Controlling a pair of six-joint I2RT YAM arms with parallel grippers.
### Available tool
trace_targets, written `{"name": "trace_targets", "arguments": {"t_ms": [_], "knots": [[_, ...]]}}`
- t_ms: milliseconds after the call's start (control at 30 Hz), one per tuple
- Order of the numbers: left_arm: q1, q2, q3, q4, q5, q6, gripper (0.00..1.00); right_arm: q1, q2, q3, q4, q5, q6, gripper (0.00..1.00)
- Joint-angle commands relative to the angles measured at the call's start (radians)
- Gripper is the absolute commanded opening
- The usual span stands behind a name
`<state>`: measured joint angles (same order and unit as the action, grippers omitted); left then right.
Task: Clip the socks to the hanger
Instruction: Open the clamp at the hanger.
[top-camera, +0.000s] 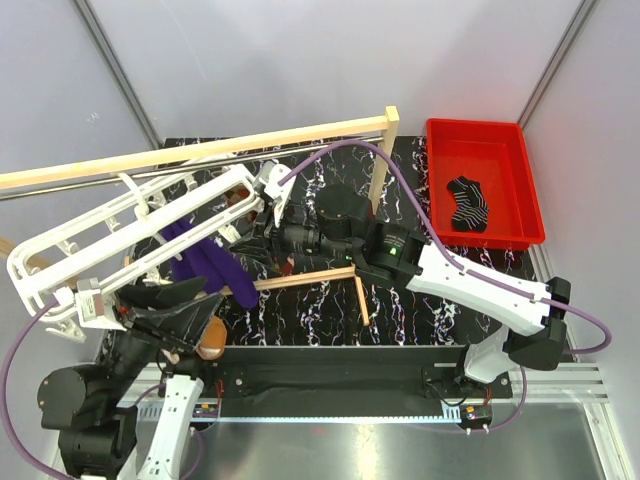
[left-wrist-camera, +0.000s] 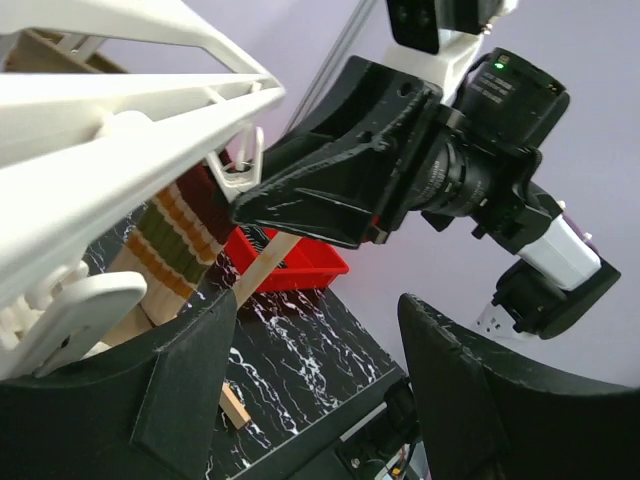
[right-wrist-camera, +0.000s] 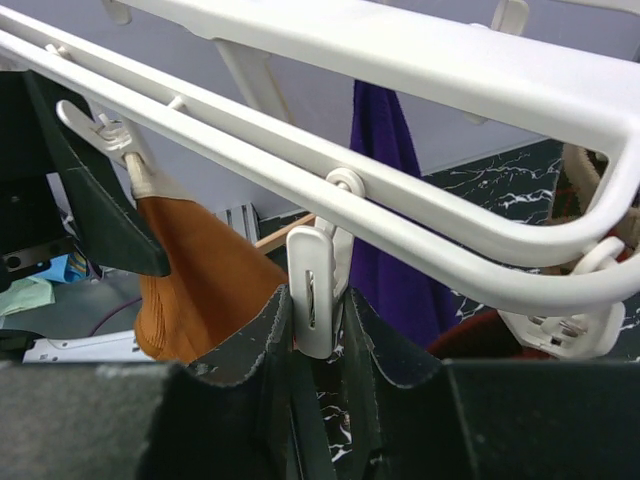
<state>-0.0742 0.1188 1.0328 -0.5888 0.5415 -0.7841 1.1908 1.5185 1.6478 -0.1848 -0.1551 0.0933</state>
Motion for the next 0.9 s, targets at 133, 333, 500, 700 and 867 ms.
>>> {"name": "trace_targets", "arguments": {"t_ms": [133,333,500,700,867], "knots": [[-0.002,0.086,0.055,-0.074,0.05,0.028,0.77,-0.005,0.014,0.032,-0.025,-0.008,0.017,0.0],[-0.001,0.116,0.032,0.015,0.144,0.127,0.75,-0.005,0.006,0.018,-0.022,-0.009,0.006,0.0],[-0.006,0.223,0.176,-0.137,0.091,0.37,0.79,-0.007,0.011,0.012,-0.019,-0.026,0.006,0.0],[-0.053,0.266,0.19,-0.068,0.285,0.411,0.88,-0.008,0.017,0.007,-0.016,-0.029,0.005,0.0],[-0.059,0.24,0.08,0.049,0.382,0.269,0.98,-0.007,0.011,0.006,-0.008,-0.02,-0.006,0.0]]}}
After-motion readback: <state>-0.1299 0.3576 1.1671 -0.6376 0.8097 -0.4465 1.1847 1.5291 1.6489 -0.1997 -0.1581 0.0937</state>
